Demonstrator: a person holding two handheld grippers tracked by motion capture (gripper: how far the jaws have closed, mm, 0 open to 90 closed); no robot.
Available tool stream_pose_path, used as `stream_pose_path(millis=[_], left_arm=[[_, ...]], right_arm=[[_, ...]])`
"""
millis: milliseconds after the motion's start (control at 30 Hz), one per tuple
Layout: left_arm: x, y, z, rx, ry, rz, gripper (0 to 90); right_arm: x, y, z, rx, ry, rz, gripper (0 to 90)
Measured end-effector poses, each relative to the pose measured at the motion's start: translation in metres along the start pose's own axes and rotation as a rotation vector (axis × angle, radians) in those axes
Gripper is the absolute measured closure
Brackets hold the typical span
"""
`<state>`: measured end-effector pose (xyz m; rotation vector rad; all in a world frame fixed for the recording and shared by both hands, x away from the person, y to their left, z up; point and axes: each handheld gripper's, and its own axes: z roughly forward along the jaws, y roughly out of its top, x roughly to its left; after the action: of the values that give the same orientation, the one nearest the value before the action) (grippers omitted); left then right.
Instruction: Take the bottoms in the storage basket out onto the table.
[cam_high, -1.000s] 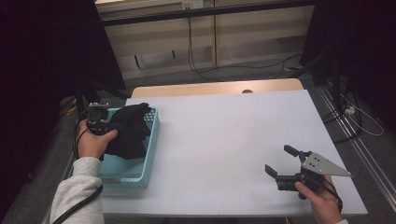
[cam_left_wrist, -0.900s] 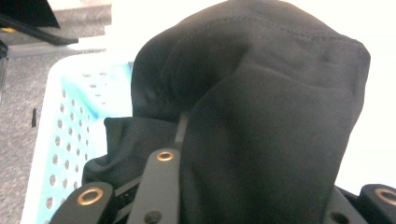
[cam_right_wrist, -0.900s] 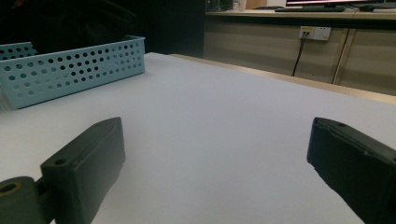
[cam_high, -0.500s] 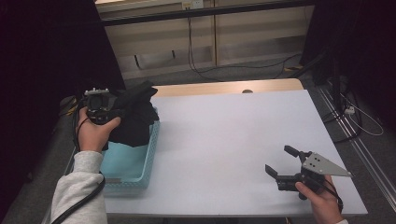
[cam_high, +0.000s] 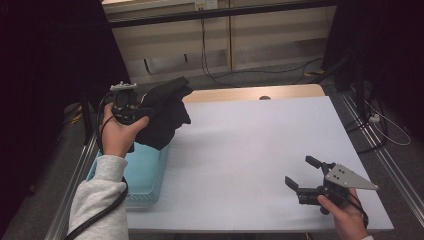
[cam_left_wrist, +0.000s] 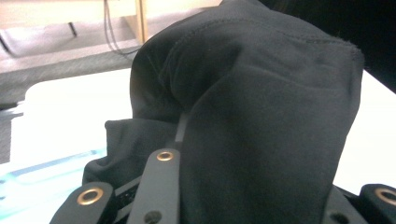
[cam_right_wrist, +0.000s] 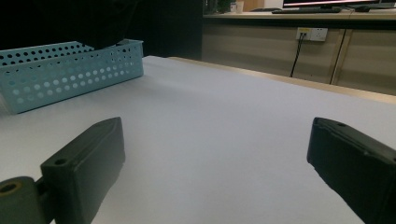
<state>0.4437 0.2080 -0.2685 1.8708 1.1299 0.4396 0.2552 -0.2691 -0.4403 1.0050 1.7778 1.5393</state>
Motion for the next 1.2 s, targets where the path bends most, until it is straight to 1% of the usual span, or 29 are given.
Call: stream_pose_path(millis=[67,167,200,300,333,367,400,433,533,567,600,633,733,767,867,900,1033,1100,1167,1200], left_arm=[[-0.007,0.001,0.002,-0.004,-0.016,0.015,72.1],[-0.017,0.000,0.007,-0.001,-0.041,0.038,72.0],[-0.020,-0.001,0.009,0.001,-0.047,0.040,72.0],[-0.028,-0.006,0.016,0.008,-0.065,0.058,72.0],[-0.031,-0.008,0.019,0.009,-0.074,0.058,72.0],[-0.034,-0.010,0.020,0.016,-0.085,0.068,72.0],[-0.037,-0.012,0.022,0.016,-0.090,0.070,71.9],[-0.040,-0.014,0.024,0.015,-0.094,0.080,71.9],[-0.048,-0.020,0.031,0.020,-0.113,0.092,71.9],[-0.051,-0.023,0.033,0.023,-0.120,0.089,71.9],[-0.054,-0.025,0.035,0.024,-0.125,0.099,71.8],[-0.056,-0.028,0.038,0.028,-0.133,0.095,71.8],[-0.063,-0.036,0.047,0.039,-0.150,0.103,71.8],[-0.066,-0.039,0.050,0.043,-0.160,0.096,71.8],[-0.074,-0.046,0.057,0.048,-0.186,0.095,71.8],[-0.076,-0.049,0.059,0.040,-0.193,0.091,71.9],[-0.092,-0.059,0.073,0.029,-0.245,0.074,71.9],[-0.102,-0.062,0.079,0.027,-0.285,0.072,71.9],[-0.113,-0.065,0.084,0.006,-0.336,0.061,71.9],[-0.118,-0.066,0.087,-0.003,-0.348,0.074,71.7]], right_arm=[[0.000,0.000,0.001,0.004,0.001,0.006,3.3],[0.001,0.000,0.001,0.007,0.006,-0.002,3.3],[0.001,0.000,0.001,0.007,0.007,-0.004,3.3],[0.001,0.000,0.001,0.008,0.004,-0.003,3.3],[0.001,0.000,0.001,0.009,0.004,-0.002,3.3],[0.000,0.000,0.001,0.010,0.004,0.000,3.3],[0.000,0.000,0.001,0.010,0.003,-0.001,3.3],[0.001,0.000,0.002,0.010,0.004,-0.003,3.3],[0.001,0.000,0.002,0.011,0.005,-0.004,3.3],[0.001,0.000,0.002,0.012,0.005,-0.004,3.3],[0.001,0.000,0.002,0.012,0.004,-0.006,3.3],[0.001,0.000,0.002,0.013,0.004,-0.007,3.3],[0.001,0.000,0.002,0.016,0.004,-0.008,3.3],[0.001,0.000,0.002,0.016,0.004,-0.008,3.3],[0.000,0.000,0.003,0.017,0.003,-0.008,3.3],[0.000,0.000,0.003,0.018,0.004,-0.009,3.3],[0.001,0.000,0.003,0.020,0.007,-0.014,3.3],[0.001,0.000,0.003,0.019,0.007,-0.016,3.3],[0.001,0.000,0.003,0.017,0.011,-0.015,3.3],[0.001,0.000,0.003,0.018,0.010,-0.016,3.3]])
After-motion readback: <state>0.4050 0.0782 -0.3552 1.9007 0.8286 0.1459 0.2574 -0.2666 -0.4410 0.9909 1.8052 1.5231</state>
